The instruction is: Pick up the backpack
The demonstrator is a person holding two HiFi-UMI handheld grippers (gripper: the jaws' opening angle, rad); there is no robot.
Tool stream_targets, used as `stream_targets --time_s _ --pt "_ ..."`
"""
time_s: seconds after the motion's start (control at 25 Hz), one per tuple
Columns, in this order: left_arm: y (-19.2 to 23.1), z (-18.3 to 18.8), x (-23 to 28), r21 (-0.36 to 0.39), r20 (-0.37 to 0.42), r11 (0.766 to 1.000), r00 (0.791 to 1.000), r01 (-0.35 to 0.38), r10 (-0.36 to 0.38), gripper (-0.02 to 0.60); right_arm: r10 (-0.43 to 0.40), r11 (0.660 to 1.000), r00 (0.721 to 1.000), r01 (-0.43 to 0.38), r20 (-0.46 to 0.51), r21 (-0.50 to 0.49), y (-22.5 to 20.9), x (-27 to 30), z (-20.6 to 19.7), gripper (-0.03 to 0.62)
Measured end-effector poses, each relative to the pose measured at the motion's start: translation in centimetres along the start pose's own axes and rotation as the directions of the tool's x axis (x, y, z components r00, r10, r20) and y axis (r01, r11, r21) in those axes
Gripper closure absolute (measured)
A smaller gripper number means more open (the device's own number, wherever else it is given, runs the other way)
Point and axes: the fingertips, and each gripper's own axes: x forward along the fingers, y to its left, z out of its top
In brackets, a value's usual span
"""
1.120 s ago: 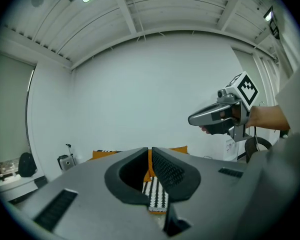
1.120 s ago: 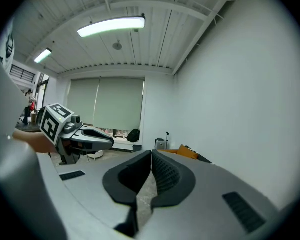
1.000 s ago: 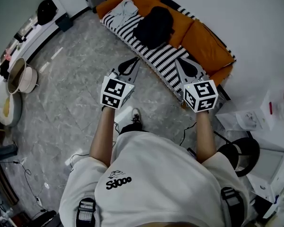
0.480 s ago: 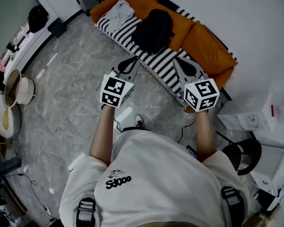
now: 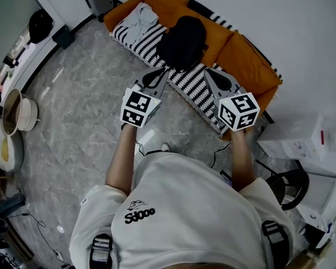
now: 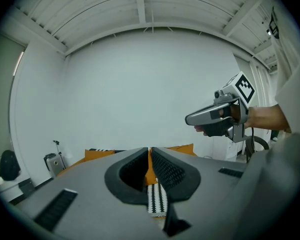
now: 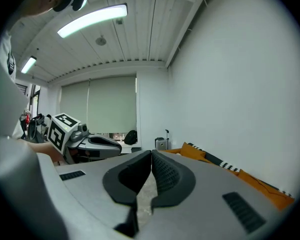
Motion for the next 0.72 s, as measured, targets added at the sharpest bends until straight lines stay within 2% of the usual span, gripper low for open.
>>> stream_targets --time_s 0.24,0.56,0.72 --pt "3.5 -0.7 1.6 -0.011 0.002 1.0 1.0 0.013 -0.013 0.543 -0.03 0.999 1.0 0.03 -0.007 -0.02 -1.2 3.8 0.7 0.559" --pt "7.3 -1.5 3.7 -0.027 -0.005 0.999 0.999 0.031 -0.032 0.543 -0.141 0.99 0.99 0.141 0.011 -0.021 -3.8 6.6 1.1 0.559" --pt "8.2 -1.9 5.1 -0.026 -0.015 0.999 0.999 0.046 -0.046 0.543 -0.165 0.986 0.986 0.164 -0.01 -0.025 -5.4 7.3 0.8 0.559"
